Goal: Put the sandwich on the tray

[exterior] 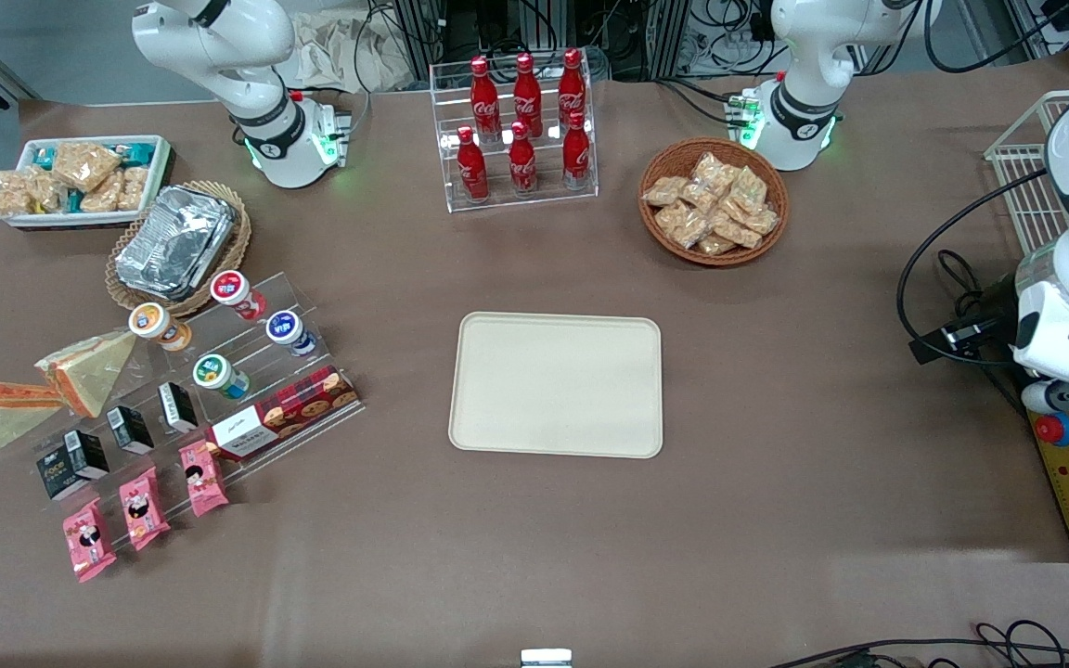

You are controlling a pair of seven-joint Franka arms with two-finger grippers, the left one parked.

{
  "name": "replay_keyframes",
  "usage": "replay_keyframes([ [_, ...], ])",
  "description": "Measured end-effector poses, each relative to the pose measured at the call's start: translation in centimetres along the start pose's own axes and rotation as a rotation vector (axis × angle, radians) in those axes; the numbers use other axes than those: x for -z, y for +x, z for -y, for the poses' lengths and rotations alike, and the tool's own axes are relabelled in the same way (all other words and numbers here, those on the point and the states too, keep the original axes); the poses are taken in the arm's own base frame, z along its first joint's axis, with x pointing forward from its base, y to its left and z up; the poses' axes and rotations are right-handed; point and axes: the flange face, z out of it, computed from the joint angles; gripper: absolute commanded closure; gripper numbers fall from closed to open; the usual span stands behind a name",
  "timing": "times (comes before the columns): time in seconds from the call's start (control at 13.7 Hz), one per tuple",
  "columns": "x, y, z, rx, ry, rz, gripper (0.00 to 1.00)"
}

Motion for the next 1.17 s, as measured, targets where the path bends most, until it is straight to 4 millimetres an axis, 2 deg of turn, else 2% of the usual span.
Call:
replay_keyframes([
  [0.15,-1.1,1.6,-0.2,-0.028,0.000,-0.009,0.02],
  [0.29,-2.7,4.4,-0.9,-0.074,0.022,-0.016,0.02],
  [0.51,-5.9,8.8,-2.1,-0.033,0.070,-0.005,0.02],
  [0.66,-8.5,10.6,-1.9,-0.014,0.102,0.015,0.02],
  [0.88,-11.6,11.7,-0.7,-0.027,0.146,0.041,0.02],
  [1.17,-14.0,12.2,0.7,-0.040,0.170,0.037,0.02],
])
